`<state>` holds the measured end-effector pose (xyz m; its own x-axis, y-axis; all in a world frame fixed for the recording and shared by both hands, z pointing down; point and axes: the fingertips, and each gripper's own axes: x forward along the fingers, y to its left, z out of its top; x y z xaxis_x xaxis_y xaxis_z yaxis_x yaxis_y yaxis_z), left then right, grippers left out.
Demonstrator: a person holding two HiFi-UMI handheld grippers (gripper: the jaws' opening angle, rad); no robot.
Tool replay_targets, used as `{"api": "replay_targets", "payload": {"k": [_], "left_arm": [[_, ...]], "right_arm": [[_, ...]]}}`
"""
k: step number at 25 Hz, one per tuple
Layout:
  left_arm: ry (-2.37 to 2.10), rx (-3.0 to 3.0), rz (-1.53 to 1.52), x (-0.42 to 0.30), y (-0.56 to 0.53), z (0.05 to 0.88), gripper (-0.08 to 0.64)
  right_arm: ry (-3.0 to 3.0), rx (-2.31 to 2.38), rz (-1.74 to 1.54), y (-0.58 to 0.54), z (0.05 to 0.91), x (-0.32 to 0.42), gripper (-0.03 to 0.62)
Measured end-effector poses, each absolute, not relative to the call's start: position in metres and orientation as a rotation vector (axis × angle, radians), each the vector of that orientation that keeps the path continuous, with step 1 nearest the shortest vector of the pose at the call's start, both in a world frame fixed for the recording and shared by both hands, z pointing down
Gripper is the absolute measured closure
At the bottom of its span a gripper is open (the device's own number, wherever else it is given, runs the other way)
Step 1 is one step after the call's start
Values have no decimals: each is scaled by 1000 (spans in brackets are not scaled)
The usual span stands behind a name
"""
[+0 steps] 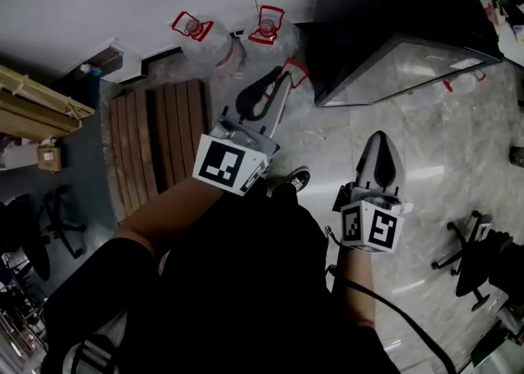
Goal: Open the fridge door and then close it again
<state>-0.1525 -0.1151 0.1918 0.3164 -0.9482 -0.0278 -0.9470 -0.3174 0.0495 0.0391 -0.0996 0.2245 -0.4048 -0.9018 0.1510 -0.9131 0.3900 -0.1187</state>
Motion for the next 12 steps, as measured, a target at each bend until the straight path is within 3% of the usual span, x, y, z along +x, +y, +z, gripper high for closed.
{"api": "replay_targets", "payload": {"k": [12], "left_arm": [[-1676,2584,-110,-115,-68,151,515]], "right_arm": [[-2637,1671,282,-65,179,10,577]]}}
